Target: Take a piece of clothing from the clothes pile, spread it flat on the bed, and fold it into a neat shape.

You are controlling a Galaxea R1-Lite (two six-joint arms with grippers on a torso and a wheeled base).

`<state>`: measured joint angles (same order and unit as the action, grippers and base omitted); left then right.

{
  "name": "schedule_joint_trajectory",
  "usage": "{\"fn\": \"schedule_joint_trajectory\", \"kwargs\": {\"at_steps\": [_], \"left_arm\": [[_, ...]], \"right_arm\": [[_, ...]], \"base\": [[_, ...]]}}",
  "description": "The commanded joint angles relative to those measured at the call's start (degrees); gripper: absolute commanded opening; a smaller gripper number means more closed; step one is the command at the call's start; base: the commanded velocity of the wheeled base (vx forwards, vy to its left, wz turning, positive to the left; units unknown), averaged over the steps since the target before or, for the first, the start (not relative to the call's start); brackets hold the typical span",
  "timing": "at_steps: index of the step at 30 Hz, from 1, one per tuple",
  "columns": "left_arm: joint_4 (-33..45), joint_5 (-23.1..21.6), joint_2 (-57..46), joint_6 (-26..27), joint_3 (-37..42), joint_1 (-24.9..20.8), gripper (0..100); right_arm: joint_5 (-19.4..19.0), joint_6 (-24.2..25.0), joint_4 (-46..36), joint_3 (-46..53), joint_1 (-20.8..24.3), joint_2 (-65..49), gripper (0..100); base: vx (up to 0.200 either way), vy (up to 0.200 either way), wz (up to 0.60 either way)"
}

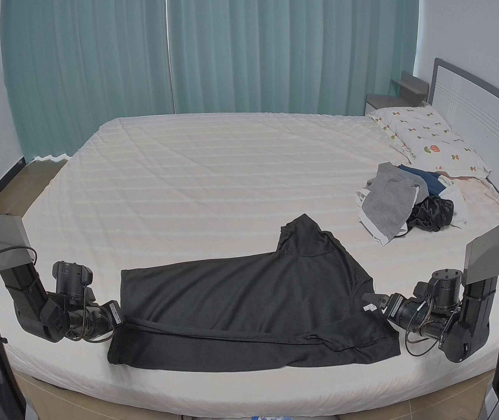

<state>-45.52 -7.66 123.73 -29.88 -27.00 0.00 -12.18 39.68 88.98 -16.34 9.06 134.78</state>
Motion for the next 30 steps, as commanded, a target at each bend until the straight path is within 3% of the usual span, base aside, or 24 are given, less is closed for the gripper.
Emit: {"fn": "schedule_joint_trajectory", "kwargs": {"at_steps": [1,8,22,25,30], "left_arm": [[-0.1,1.06,1.86,-1.67,-1.91,0.18,0],[-0.1,1.33,3.0,-6.33,-4.2,0.88,0],[-0.18,-0.34,5.03,-8.09,-4.81,0.88,0],[-0.18,-0.61,4.94,-8.62,-4.81,0.88,0],[-0.18,-0.61,5.11,-8.62,-4.9,0.88,0]], "right_arm": [[-0.04,-1.36,0.58,-0.54,-0.09,0.13,100],[-1.09,-4.7,0.58,-3.09,-1.06,1.01,100],[-10.67,-15.33,-2.76,-8.98,-3.87,5.76,100],[-13.84,-15.86,-3.02,-8.98,-5.28,5.85,100],[-16.03,-16.21,-2.85,-8.27,-6.42,5.49,100]], "base": [[0.0,0.0,0.0],[0.0,0.0,0.0],[0.0,0.0,0.0],[0.0,0.0,0.0],[0.0,0.0,0.0]]}}
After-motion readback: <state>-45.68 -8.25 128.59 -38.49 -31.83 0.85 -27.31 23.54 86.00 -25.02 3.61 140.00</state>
